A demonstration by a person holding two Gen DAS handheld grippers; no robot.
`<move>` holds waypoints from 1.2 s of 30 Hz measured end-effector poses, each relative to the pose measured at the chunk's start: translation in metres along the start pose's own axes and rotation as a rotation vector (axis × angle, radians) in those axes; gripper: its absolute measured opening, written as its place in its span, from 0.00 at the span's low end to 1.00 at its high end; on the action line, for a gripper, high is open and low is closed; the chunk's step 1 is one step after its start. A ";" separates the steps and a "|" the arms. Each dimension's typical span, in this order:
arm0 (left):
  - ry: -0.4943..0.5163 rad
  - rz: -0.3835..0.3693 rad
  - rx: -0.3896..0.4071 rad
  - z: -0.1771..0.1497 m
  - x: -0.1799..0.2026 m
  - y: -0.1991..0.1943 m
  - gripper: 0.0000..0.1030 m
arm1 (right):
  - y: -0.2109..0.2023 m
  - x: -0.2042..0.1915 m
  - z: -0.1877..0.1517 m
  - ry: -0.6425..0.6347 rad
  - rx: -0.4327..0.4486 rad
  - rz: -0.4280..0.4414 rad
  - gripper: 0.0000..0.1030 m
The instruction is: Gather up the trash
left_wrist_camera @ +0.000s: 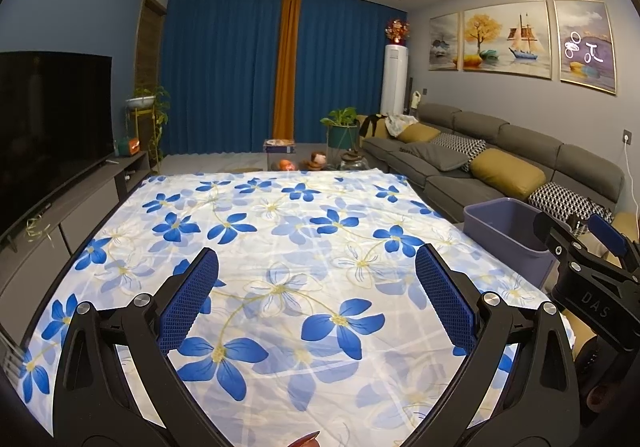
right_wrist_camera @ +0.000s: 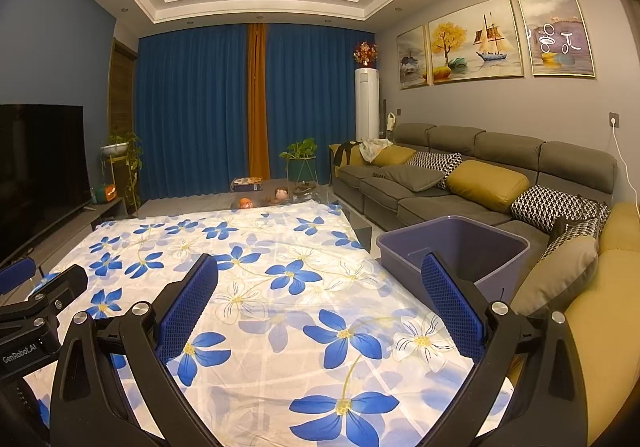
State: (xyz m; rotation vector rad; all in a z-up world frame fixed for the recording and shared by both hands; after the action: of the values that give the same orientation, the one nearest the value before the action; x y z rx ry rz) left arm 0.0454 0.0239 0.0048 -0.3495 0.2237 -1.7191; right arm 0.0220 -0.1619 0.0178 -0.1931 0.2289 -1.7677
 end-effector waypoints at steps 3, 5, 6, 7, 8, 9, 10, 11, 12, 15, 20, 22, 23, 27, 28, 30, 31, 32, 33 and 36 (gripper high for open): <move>0.001 0.001 0.001 0.001 0.000 0.000 0.94 | 0.000 0.001 0.000 0.003 -0.001 0.000 0.95; -0.001 0.000 0.001 0.000 -0.001 -0.001 0.94 | 0.000 0.001 0.000 0.005 -0.001 0.000 0.95; 0.000 0.000 0.001 0.001 0.000 0.000 0.94 | 0.000 0.002 0.000 0.005 -0.001 0.000 0.95; -0.001 0.000 0.000 0.001 0.000 0.000 0.94 | 0.000 0.002 0.000 0.005 -0.001 -0.001 0.95; 0.000 0.000 0.000 0.000 0.000 0.000 0.94 | 0.000 0.002 0.000 0.005 0.000 -0.001 0.95; 0.000 0.001 0.000 0.000 0.000 0.000 0.94 | 0.000 0.002 0.000 0.006 0.000 -0.001 0.95; 0.000 0.002 0.001 0.000 -0.001 -0.001 0.94 | 0.000 0.002 0.000 0.006 0.001 -0.001 0.95; 0.000 0.002 0.000 0.000 -0.001 0.000 0.94 | 0.000 0.002 0.000 0.005 0.000 -0.001 0.95; 0.000 0.002 0.000 0.001 0.000 0.000 0.94 | 0.000 0.002 0.000 0.005 -0.001 -0.001 0.95; 0.001 0.002 0.000 0.001 0.000 0.000 0.94 | 0.000 0.002 0.000 0.005 -0.002 -0.001 0.95; 0.000 0.002 -0.002 0.001 0.000 -0.001 0.94 | 0.000 0.003 0.000 0.007 -0.001 -0.002 0.95; 0.000 0.003 -0.003 0.002 0.000 -0.002 0.94 | 0.000 0.003 -0.001 0.007 -0.002 -0.001 0.95; 0.001 0.003 -0.003 0.002 0.000 -0.002 0.94 | 0.000 0.003 -0.001 0.007 -0.001 -0.002 0.95; 0.000 0.005 -0.004 0.002 0.000 -0.002 0.94 | 0.000 0.002 0.000 0.008 -0.002 -0.003 0.95; 0.001 0.005 -0.004 0.002 0.000 -0.002 0.94 | 0.000 0.002 0.000 0.008 -0.001 -0.003 0.95; 0.000 0.004 -0.003 0.002 0.000 -0.002 0.94 | 0.000 0.002 0.000 0.008 0.001 -0.003 0.95; -0.001 0.005 -0.004 0.003 -0.001 -0.002 0.94 | 0.000 0.001 0.000 0.008 0.001 -0.003 0.95; -0.001 0.005 -0.004 0.002 -0.001 -0.002 0.94 | 0.001 0.001 0.000 0.008 0.000 -0.003 0.95; 0.000 0.004 -0.004 0.002 0.000 -0.002 0.94 | 0.000 0.001 0.000 0.009 0.000 -0.003 0.95; 0.000 0.006 -0.003 0.003 -0.001 -0.002 0.94 | 0.000 0.001 0.000 0.009 0.000 -0.002 0.95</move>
State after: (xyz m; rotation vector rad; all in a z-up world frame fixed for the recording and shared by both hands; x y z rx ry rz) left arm 0.0445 0.0249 0.0079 -0.3504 0.2274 -1.7132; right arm 0.0218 -0.1633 0.0180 -0.1851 0.2353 -1.7712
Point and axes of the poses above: each gripper's, at about its wrist camera, not at the fingertips, and y roughly the way its jaws point, x to its right, z to its top, the point moved 3 cm from there along y, roughly the way its jaws point, and after that the axes turned 8 degrees about -z, right-handed, at the moved point
